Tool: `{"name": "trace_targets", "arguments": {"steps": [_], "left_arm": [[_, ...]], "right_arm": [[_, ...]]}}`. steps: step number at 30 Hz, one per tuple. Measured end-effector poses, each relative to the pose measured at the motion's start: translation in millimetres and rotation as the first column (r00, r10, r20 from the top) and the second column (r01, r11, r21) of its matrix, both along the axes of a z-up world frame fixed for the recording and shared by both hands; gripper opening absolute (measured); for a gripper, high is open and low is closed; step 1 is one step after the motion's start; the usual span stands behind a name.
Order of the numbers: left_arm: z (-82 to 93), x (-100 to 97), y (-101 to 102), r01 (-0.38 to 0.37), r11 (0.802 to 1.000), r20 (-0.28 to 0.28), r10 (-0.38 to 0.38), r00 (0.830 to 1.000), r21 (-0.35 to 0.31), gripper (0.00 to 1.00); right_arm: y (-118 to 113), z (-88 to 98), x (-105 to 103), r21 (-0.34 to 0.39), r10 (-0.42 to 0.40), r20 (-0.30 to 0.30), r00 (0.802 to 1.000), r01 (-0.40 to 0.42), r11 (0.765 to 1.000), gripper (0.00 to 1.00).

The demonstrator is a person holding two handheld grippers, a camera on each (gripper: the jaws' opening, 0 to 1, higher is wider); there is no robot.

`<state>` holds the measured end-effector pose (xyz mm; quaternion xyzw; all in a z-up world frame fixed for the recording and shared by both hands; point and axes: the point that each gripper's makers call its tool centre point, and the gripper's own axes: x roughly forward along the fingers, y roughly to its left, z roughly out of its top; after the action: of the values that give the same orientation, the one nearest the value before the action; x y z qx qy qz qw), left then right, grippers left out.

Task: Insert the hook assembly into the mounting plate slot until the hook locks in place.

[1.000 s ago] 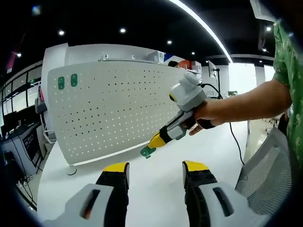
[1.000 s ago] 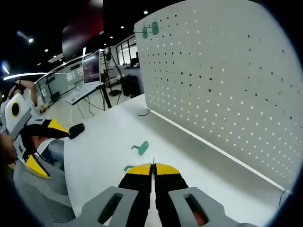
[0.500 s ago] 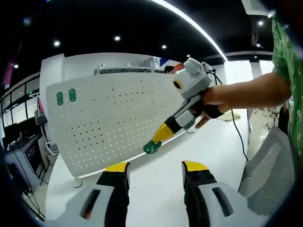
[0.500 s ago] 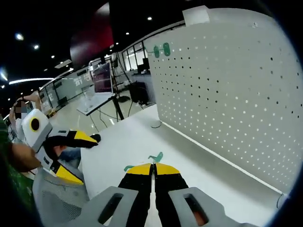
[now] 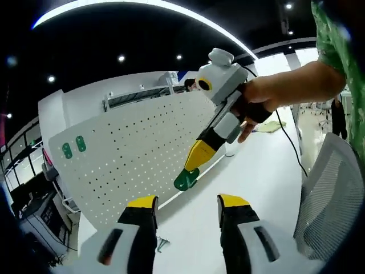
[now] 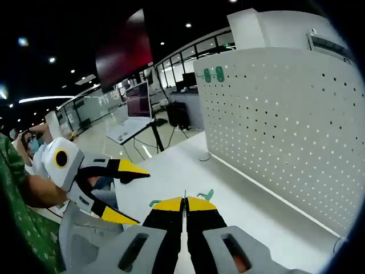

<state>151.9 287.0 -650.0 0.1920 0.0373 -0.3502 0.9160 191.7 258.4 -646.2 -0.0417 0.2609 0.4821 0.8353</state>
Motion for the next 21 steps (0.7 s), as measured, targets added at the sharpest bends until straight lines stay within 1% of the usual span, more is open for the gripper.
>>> {"name": "trace_targets", "arguments": {"steps": [4,7,15,19,21], "left_arm": [[3.3,-1.1,-6,0.017,0.999,0.028,-0.018,0.999,0.034,0.41],[2.5,-3.2,-11,0.037,0.995,0.057,-0.042,0.997,0.097,0.40],[0.4,-4.7,-15,0.060,0.988,0.069,-0.070,0.995,0.141,0.36],[-1.6,-3.8,-16,0.064,0.980,0.088,-0.082,0.993,0.190,0.33],[-3.3,-4.4,-16,0.068,0.974,0.097,-0.091,0.991,0.217,0.30]], "right_arm": [[4,-2.5,-8,-0.003,0.018,-0.015,1.000,-0.018,1.000,0.00],[7,-3.4,-11,-0.006,0.029,-0.018,0.999,-0.029,1.000,0.00],[11,-4.3,-18,-0.013,0.050,-0.033,0.998,-0.050,0.999,0.00],[11,-5.1,-19,-0.021,0.056,-0.038,0.998,-0.057,0.998,0.00],[11,-4.7,-19,-0.012,0.053,-0.050,0.997,-0.054,0.998,0.00]]}}
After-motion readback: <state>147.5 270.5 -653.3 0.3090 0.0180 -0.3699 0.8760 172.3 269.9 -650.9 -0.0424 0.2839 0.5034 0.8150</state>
